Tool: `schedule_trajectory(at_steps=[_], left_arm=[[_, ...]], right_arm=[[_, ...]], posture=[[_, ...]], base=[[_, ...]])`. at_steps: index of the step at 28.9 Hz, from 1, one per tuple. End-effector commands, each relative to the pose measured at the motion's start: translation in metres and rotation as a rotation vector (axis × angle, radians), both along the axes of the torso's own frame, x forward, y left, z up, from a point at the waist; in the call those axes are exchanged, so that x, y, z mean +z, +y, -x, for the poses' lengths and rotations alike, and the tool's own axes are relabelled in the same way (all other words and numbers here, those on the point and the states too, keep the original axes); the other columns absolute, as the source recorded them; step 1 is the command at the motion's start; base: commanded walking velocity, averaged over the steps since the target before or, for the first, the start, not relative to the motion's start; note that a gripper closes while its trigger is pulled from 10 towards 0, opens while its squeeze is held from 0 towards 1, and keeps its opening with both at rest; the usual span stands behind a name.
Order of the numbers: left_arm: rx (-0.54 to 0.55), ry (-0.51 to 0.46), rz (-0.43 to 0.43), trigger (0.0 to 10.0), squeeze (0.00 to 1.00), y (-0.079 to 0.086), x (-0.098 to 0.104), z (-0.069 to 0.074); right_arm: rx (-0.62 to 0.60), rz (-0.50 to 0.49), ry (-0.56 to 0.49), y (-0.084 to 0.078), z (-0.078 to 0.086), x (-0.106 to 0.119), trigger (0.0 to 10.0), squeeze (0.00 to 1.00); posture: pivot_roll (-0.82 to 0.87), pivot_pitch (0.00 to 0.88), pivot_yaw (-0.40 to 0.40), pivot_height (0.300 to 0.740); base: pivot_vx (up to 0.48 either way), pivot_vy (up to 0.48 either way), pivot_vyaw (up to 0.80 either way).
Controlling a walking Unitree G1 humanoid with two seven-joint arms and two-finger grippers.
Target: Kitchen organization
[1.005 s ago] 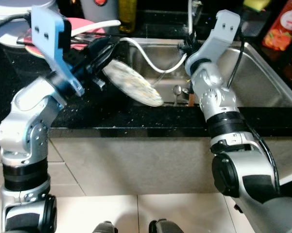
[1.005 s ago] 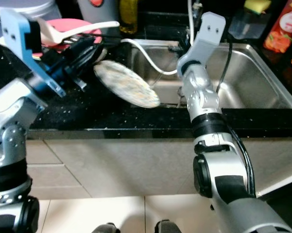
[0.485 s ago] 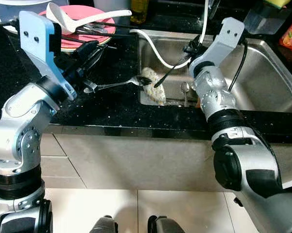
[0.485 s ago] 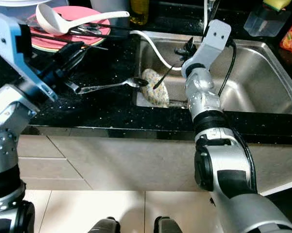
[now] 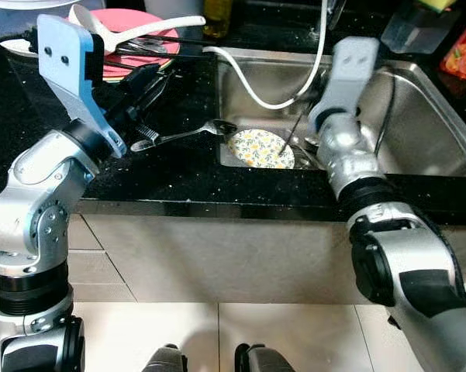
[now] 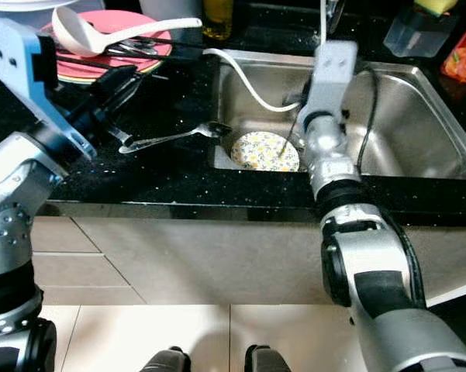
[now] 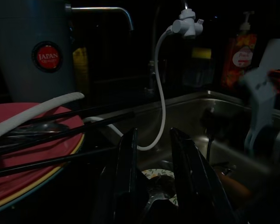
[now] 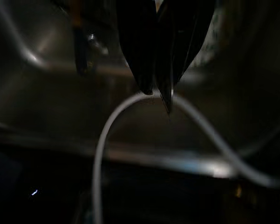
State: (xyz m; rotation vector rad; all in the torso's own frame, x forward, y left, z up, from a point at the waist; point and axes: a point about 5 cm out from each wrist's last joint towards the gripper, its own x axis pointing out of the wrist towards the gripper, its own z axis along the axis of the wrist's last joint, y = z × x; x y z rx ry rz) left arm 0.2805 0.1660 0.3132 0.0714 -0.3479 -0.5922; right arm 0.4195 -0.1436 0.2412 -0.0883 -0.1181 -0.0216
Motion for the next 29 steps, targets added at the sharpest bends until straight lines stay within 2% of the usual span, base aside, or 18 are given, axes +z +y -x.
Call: schedule_trajectory(at_steps=[1,3,4,5,6,10,13,14,15,16,17,19,21,24,25,26,29], left_arm=[[0.003,0.01,-0.017,10.0,0.0,-0.001,-0.003,0.0],[0.009,0.011,-0.017,10.0,0.0,0.0,-0.003,0.0],[0.011,0.012,-0.016,10.0,0.0,0.0,-0.004,0.0],[0.013,0.012,-0.017,10.0,0.0,0.0,-0.004,0.0],[0.017,0.013,-0.018,10.0,0.0,0.0,-0.004,-0.001],[0.021,0.013,-0.019,10.0,0.0,0.0,-0.005,-0.001],[0.027,0.011,-0.015,10.0,0.0,0.0,-0.005,-0.001],[0.027,0.011,-0.015,10.0,0.0,0.0,-0.005,-0.001],[0.029,0.01,-0.014,10.0,0.0,0.0,-0.005,-0.001],[0.029,0.01,-0.014,10.0,0.0,0.0,-0.005,-0.001],[0.049,0.019,-0.022,10.0,0.0,0.001,-0.006,-0.003],[0.16,0.07,-0.085,10.0,0.0,0.011,-0.016,-0.012],[0.218,0.118,-0.08,10.0,0.0,0.025,-0.019,-0.016],[0.227,0.154,-0.088,10.0,0.0,0.031,-0.021,-0.016],[0.234,0.246,-0.169,10.0,0.0,0.043,-0.035,-0.015],[0.234,0.246,-0.169,10.0,0.0,0.043,-0.035,-0.015],[0.228,0.339,-0.218,10.0,0.0,0.055,-0.046,-0.019]], right_arm=[[0.001,0.024,0.049,0.0,0.001,-0.012,10.0,0.0],[0.009,0.022,0.076,0.004,0.001,-0.02,10.0,0.0],[0.013,0.027,0.083,0.006,0.002,-0.022,10.0,0.09],[0.014,0.036,0.089,0.007,0.002,-0.024,10.0,0.52],[0.017,0.04,0.094,0.008,0.002,-0.025,10.0,1.0],[0.023,0.045,0.098,0.009,0.002,-0.026,10.0,1.0],[0.035,-0.062,0.005,0.007,0.0,-0.007,10.0,1.0],[0.035,-0.062,0.005,0.007,0.0,-0.007,10.0,1.0],[0.047,-0.109,-0.047,0.005,0.0,0.003,10.0,0.74],[0.047,-0.109,-0.047,0.005,0.0,0.003,10.0,0.74],[0.075,-0.163,-0.119,0.004,0.002,0.017,10.0,0.0],[0.133,-0.23,-0.24,0.001,0.007,0.039,10.0,0.0],[0.157,-0.255,-0.314,-0.008,0.016,0.049,10.0,0.0],[0.159,-0.258,-0.331,-0.012,0.02,0.051,10.0,0.0],[0.153,-0.259,-0.359,-0.021,0.026,0.053,10.0,0.0],[0.153,-0.259,-0.359,-0.021,0.026,0.053,10.0,0.0],[0.132,-0.272,-0.38,-0.034,0.033,0.053,10.0,0.0]], posture=[[0.24,0.127,-0.097,0.74],[0.24,0.125,-0.1,0.74],[0.24,0.124,-0.101,0.74],[0.24,0.123,-0.103,0.74],[0.24,0.122,-0.105,0.74],[0.24,0.118,-0.107,0.74],[0.24,0.11,-0.11,0.74],[0.24,0.11,-0.11,0.74],[0.24,0.109,-0.11,0.74],[0.24,0.109,-0.11,0.74],[0.23,0.107,-0.11,0.74],[0.23,0.103,-0.108,0.74],[0.23,0.103,-0.108,0.74],[0.23,0.103,-0.108,0.74],[0.21,0.101,-0.095,0.74],[0.21,0.101,-0.095,0.74],[0.21,0.101,-0.091,0.74]], base=[[0.0,0.0,0.0],[0.0,0.0,0.0],[0.0,0.0,0.0],[0.0,0.0,0.0],[0.0,0.0,0.0],[0.0,0.0,0.0],[0.0,0.0,0.0],[0.0,0.0,0.0],[0.0,0.0,0.0],[0.0,0.0,0.0],[0.0,0.0,0.0],[0.0,0.0,0.0],[0.0,0.0,0.0],[0.0,0.0,0.0],[0.0,0.0,0.0],[0.0,0.0,0.0],[0.0,0.0,0.0]])
